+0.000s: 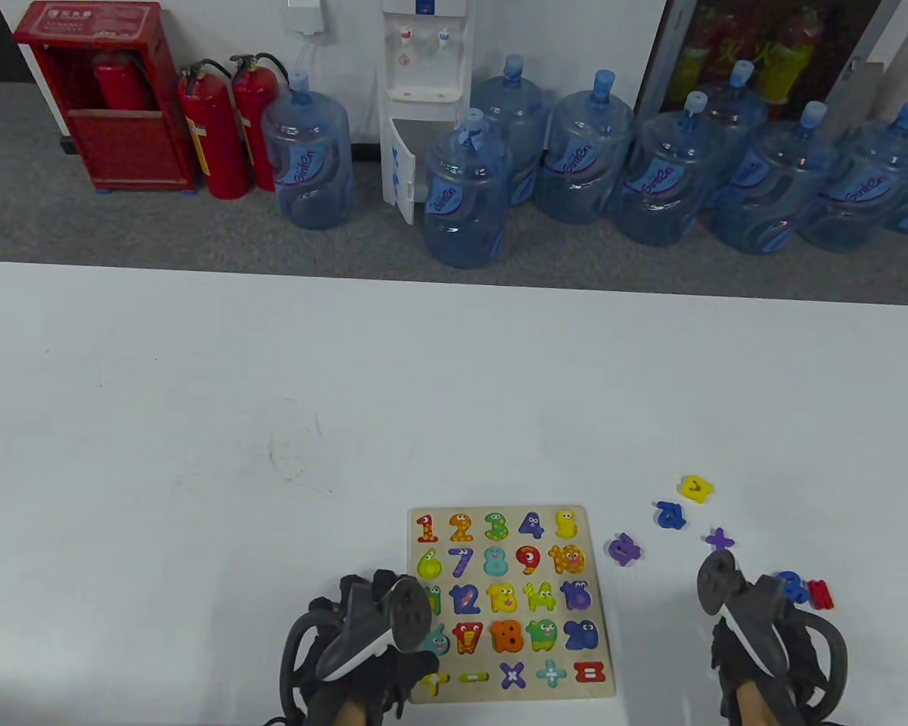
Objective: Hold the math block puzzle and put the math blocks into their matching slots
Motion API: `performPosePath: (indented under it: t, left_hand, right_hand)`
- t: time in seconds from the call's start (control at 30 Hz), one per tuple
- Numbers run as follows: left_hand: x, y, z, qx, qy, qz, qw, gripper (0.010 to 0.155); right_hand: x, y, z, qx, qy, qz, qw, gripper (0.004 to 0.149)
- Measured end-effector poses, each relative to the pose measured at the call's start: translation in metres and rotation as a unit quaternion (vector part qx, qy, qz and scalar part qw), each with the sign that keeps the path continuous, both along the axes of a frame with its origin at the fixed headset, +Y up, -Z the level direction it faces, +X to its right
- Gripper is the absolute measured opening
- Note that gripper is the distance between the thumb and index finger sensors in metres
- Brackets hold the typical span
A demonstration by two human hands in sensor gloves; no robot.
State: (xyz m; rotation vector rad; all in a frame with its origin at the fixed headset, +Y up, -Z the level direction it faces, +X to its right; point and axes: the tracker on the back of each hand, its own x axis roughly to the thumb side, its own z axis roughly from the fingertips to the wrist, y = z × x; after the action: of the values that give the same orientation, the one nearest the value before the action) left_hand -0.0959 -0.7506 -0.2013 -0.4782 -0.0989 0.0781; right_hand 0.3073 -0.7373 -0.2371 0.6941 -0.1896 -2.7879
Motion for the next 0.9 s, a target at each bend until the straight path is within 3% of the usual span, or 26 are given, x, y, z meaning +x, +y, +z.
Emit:
performPosePath:
  t: [0.1, 0.23, 0.7, 0.9]
  left_hand:
    - [0.000, 0.000, 0.000, 0.000, -0.001, 0.000, 1.000, 0.088]
    - [0.002, -0.001, 0.000, 0.000, -0.005, -0.012, 1.000, 0.089]
    - [0.009, -0.003, -0.003, -0.016, -0.033, -0.010, 0.999, 0.085]
    - [0.009, -0.004, -0.005, -0.020, -0.032, -0.001, 0.999, 0.085]
  right_hand:
    - [0.000, -0.003, 0.000, -0.023, -0.026, -0.006, 0.999, 0.066]
    - [0.002, -0.007, -0.003, -0.013, -0.018, -0.011, 1.000, 0.065]
    - [-0.037, -0.009, -0.002, 0.005, 0.138, -0.014, 0.990, 0.061]
    - [-0.040, -0.009, 0.000, 0.023, 0.156, -0.003, 0.988, 0.060]
